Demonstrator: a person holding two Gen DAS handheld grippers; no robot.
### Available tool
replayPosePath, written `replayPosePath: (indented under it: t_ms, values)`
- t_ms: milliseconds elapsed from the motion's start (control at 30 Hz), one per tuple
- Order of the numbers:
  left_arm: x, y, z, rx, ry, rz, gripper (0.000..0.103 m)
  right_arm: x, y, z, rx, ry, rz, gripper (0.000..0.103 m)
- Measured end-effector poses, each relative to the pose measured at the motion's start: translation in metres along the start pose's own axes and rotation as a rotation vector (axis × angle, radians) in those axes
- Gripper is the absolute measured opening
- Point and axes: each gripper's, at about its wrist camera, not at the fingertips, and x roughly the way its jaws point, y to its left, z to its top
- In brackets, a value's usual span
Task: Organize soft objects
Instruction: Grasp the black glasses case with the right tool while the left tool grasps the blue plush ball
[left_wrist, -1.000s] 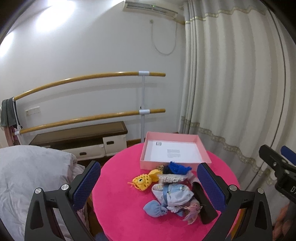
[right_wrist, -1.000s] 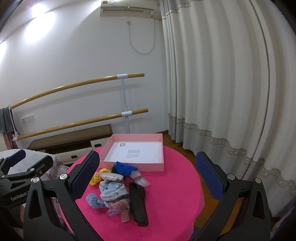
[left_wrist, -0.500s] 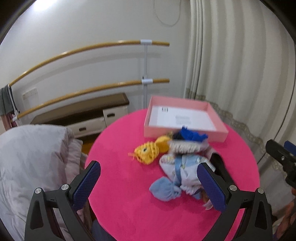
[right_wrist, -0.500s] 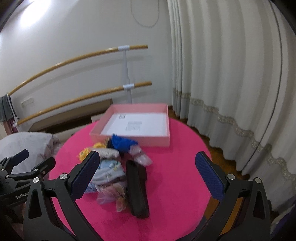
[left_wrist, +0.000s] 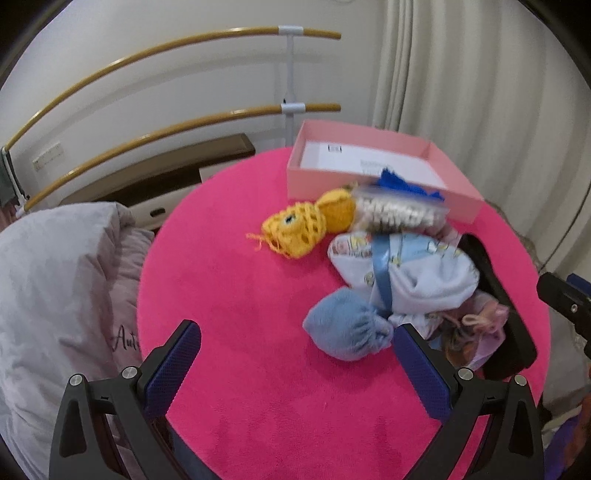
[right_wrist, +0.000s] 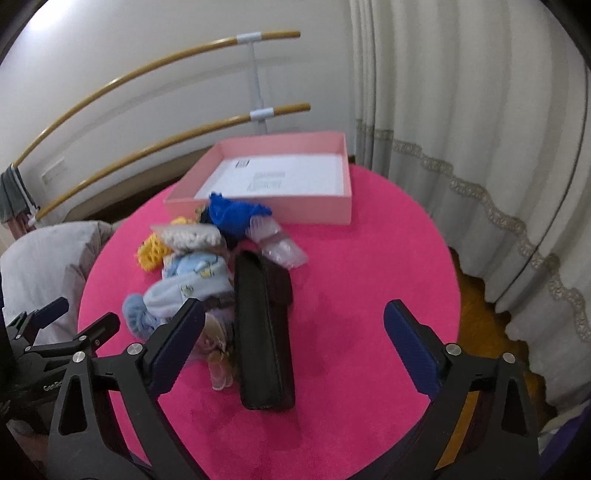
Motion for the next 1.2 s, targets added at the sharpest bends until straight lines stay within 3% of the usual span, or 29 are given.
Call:
replayPosePath:
  t_ms: [133, 367, 533, 900, 1100, 1200]
  values:
    - [0.021, 0.000, 0.001, -0.005, 0.031, -0.010, 0.103, 0.014, 0.001, -0.004, -0.003, 0.036, 0.011, 0.097]
    - [0.055, -0.003, 0.005, -0.008, 0.074, -0.008, 0.103, 0.039, 0.003, -0.008, -0.014, 0.097, 0.027, 0.083]
    - [0.074, -0.008, 0.008, 0.003, 0.082, -0.011, 0.103, 0.051, 0.003, -0.011, -0.024, 0.123, 0.030, 0.079]
    - [0.097, -0.012, 0.008, 0.009, 0.106, -0.036, 0.103, 0.076, -0.003, -0.016, -0.020, 0.184, 0.046, 0.056]
    - [0.109, -0.008, 0.010, -0.011, 0.121, -0.107, 0.086, 0.079, -0.006, -0.016, -0.005, 0.178, 0.120, 0.035]
    - [0.110, -0.005, 0.011, -0.009, 0.121, -0.153, 0.069, 0.079, -0.004, -0.015, -0.008, 0.174, 0.139, 0.026]
